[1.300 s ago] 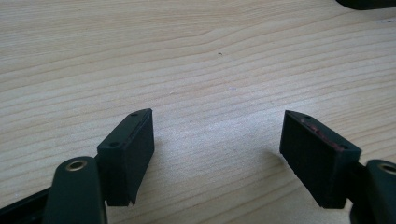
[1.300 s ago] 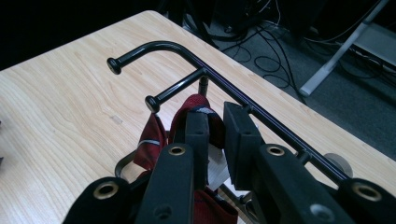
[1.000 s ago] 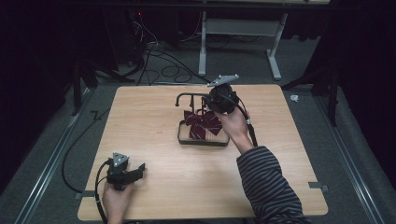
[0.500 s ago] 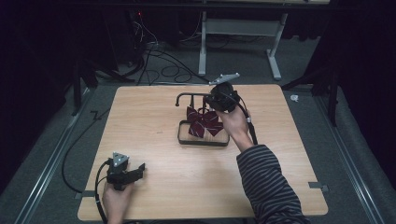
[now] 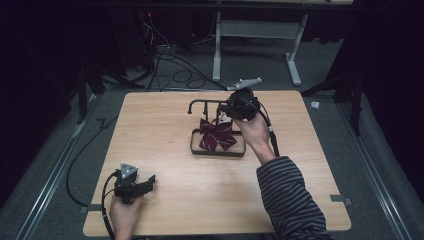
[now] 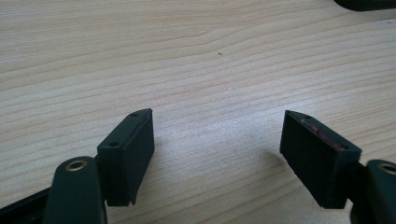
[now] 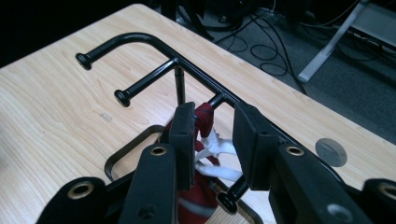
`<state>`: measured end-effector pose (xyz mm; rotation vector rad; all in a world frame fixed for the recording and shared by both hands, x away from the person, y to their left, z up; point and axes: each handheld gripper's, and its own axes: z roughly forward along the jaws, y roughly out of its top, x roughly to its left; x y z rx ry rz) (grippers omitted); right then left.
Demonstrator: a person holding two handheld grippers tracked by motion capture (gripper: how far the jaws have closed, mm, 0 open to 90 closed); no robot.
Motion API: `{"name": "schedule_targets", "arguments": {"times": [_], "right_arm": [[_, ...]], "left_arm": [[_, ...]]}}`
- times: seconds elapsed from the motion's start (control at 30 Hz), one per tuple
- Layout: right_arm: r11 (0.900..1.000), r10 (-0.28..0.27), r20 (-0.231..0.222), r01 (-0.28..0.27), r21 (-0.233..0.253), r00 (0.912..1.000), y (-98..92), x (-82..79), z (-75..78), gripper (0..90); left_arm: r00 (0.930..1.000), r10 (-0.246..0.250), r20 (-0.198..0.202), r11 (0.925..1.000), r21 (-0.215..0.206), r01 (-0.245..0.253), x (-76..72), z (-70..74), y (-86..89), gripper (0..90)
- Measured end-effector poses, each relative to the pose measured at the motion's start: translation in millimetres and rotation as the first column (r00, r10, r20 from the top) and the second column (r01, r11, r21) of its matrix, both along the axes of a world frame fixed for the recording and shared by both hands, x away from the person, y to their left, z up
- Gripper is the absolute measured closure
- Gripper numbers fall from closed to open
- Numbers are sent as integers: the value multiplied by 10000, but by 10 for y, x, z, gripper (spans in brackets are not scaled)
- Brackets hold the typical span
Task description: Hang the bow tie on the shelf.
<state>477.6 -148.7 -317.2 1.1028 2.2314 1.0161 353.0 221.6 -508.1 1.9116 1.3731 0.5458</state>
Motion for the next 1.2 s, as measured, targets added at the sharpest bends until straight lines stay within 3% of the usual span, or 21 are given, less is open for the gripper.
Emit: {"name": "schedule_targets", "arguments": {"times": [0.57, 1.2], "right_arm": [[9987, 2, 502, -27, 505, 9987, -202, -174, 32, 711], [9946, -172, 557, 113, 1030, 9983, -495, -355, -20, 698]], "left_arm": [[10000, -13, 6, 10000, 72, 13, 0, 0, -4, 267], [10000, -26, 0, 9999, 117, 26, 0, 0, -10, 269]]}}
